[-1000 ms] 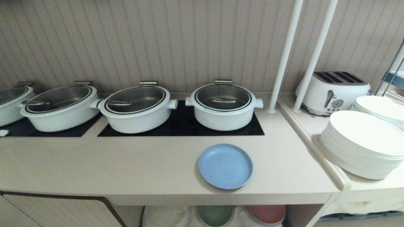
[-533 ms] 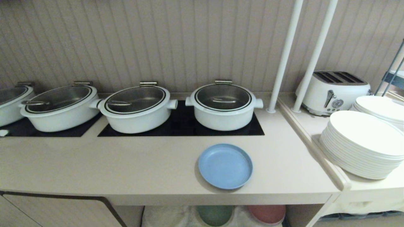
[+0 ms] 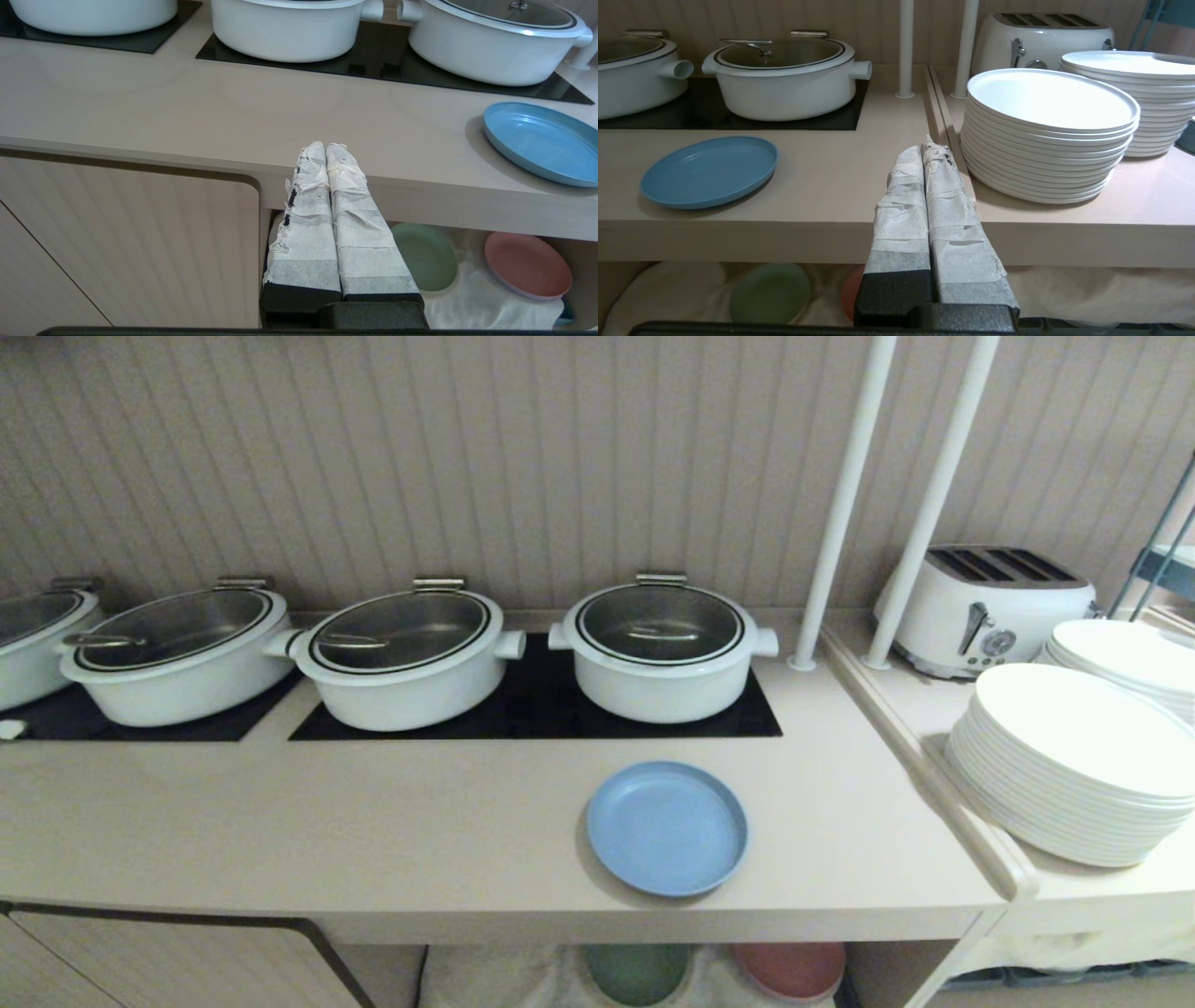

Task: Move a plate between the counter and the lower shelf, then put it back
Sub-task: Pick up the plate

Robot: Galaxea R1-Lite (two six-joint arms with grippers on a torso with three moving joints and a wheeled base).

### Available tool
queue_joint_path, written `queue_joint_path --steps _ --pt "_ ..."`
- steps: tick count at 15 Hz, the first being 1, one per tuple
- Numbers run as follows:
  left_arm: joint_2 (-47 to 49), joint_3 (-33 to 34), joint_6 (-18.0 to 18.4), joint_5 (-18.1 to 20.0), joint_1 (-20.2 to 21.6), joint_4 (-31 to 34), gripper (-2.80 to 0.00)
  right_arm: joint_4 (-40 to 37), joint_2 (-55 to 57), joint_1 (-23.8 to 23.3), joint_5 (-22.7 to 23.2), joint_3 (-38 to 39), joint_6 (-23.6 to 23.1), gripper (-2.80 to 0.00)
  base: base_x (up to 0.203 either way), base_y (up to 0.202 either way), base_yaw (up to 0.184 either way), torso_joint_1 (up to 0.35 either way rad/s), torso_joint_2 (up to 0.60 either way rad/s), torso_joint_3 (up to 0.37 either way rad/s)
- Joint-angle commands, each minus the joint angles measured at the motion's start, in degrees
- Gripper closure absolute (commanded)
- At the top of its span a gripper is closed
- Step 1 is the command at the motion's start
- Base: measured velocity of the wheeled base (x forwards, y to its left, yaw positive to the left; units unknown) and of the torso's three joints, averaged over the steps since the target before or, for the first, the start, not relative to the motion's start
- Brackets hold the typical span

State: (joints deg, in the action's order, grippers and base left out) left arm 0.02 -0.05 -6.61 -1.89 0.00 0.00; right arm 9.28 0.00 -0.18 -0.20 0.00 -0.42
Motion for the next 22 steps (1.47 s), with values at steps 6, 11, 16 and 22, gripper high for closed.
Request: queue_joint_path --steps 6,11,16,22 --pt "-0.02 -0.03 -0.07 -0.04 0.0 0.0 0.0 -0.93 0.0 0.01 2.47 0.0 0.07 0.0 0.0 0.0 0.0 0.0 0.0 0.0" --pt "-0.02 0.05 -0.07 -0.04 0.0 0.0 0.0 -4.61 0.0 0.01 2.57 -3.0 0.12 0.0 0.0 0.0 0.0 0.0 0.0 0.0" --pt "-0.02 -0.02 -0.07 -0.04 0.0 0.0 0.0 -14.09 2.29 0.11 2.59 -11.07 0.16 0.0 0.0 0.0 0.0 0.0 0.0 0.0" --pt "-0.02 -0.03 -0.07 -0.04 0.0 0.0 0.0 -17.38 14.43 0.06 2.57 -20.15 0.67 0.0 0.0 0.0 0.0 0.0 0.0 0.0"
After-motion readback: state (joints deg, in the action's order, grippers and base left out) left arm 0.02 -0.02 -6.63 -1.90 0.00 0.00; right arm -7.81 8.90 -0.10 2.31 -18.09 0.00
